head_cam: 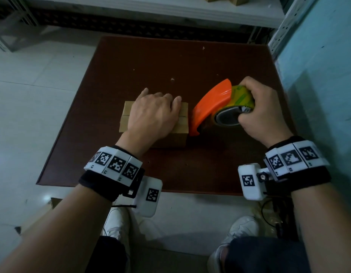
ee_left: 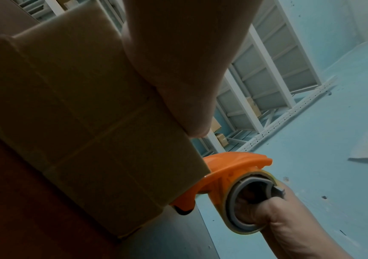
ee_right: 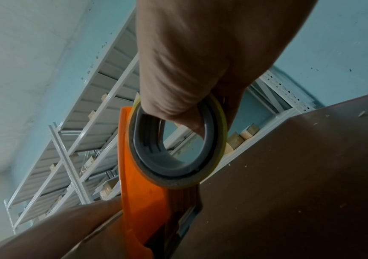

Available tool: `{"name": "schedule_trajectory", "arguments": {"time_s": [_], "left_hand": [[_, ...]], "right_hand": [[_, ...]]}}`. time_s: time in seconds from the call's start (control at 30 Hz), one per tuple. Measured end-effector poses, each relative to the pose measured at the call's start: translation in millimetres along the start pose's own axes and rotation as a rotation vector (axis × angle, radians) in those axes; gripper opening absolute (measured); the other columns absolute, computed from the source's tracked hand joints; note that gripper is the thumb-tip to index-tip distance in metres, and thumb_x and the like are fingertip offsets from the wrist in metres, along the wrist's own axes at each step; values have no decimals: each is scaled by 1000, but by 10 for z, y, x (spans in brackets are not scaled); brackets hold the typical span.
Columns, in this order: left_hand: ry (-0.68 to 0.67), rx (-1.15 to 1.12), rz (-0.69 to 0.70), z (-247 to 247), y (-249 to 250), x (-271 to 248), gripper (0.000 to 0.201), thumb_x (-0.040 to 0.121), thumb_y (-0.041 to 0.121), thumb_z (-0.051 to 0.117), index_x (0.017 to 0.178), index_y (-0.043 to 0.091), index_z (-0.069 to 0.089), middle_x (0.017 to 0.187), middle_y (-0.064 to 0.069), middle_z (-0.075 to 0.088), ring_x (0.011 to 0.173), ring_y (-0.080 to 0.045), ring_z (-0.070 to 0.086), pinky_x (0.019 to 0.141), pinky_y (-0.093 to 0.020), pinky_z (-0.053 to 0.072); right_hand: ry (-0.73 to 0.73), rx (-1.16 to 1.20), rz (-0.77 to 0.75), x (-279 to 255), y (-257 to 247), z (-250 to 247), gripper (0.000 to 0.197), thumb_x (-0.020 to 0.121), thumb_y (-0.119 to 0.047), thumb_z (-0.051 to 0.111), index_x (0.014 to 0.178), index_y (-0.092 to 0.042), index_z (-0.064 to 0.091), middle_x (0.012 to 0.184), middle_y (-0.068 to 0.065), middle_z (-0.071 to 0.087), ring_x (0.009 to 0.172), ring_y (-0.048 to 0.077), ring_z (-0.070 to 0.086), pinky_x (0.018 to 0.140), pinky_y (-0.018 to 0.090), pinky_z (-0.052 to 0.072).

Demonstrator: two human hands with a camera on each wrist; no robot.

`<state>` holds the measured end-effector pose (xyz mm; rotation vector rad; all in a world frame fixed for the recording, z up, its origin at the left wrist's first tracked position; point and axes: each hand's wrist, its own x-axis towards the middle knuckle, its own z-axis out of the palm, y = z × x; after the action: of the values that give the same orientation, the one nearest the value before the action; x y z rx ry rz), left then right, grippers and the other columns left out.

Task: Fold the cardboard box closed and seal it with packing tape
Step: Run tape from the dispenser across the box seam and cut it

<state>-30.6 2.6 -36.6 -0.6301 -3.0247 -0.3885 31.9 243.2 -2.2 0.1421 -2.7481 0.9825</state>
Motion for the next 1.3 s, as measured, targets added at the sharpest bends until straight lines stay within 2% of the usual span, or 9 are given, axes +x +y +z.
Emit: {"name": "schedule_trajectory", "arguments": {"time_s": [0.27,0.33,0.47,0.63,0.77,0.9,1.07,1.2,1.3], "left_hand": [[-1,26,6,10,18,-4,56,109,48,20,97,19,67,92,-1,68,94,-17,65,123,-45,26],[-5,17,6,8,22,-4,56,109,48,20,96,20,66,92,-1,68,94,-18,65,123,-46,26],[-2,-2,2,6,23,-6,54,109,48,21,95,20,65,91,-1,67,93,-19,65,124,-48,25],[-3,2,-4,7,34,-8,54,108,48,20,92,20,63,89,-1,66,91,-19,65,124,-48,25],[-8,0,-11,6,38,3,54,108,49,20,92,21,64,90,0,66,93,-18,64,123,-47,25],[4,4,-11,30,30,4,53,108,49,21,92,21,64,87,0,66,90,-18,65,123,-47,27],[37,9,-7,51,25,-3,52,108,49,22,85,23,62,81,3,63,83,-15,63,120,-47,31],[31,9,-4,36,35,-15,54,108,48,21,90,20,65,87,0,67,88,-18,66,121,-47,30],[23,-6,-2,20,34,-19,54,108,48,21,91,21,64,87,1,66,89,-17,65,121,-47,30]], "right_hand": [[-14,-54,-44,17,-56,26,37,78,4,75,107,-8,55,98,-1,60,82,3,60,69,18,54],[-43,-39,-103,18,-37,13,42,78,-8,78,112,-7,54,100,1,61,84,10,62,73,27,58],[-59,146,-200,19,-43,16,55,83,-47,67,110,-1,53,90,6,61,77,16,63,66,26,53],[41,305,-33,32,-202,125,64,80,-83,47,83,-19,51,70,-6,53,58,6,54,60,19,48],[169,350,69,107,-267,212,53,88,-63,61,68,-15,49,59,-5,47,50,5,46,57,17,43],[168,419,130,138,-273,186,45,91,-44,71,61,-18,49,54,-10,47,49,5,49,57,16,44],[64,468,123,133,-230,83,48,91,-40,71,72,2,59,65,18,55,58,25,56,65,30,49],[-35,499,145,96,-209,13,63,91,-46,66,80,16,57,79,37,57,67,44,56,68,26,50],[-15,510,133,92,-265,30,54,94,-40,65,73,8,57,72,31,53,62,35,52,68,28,48]]}}
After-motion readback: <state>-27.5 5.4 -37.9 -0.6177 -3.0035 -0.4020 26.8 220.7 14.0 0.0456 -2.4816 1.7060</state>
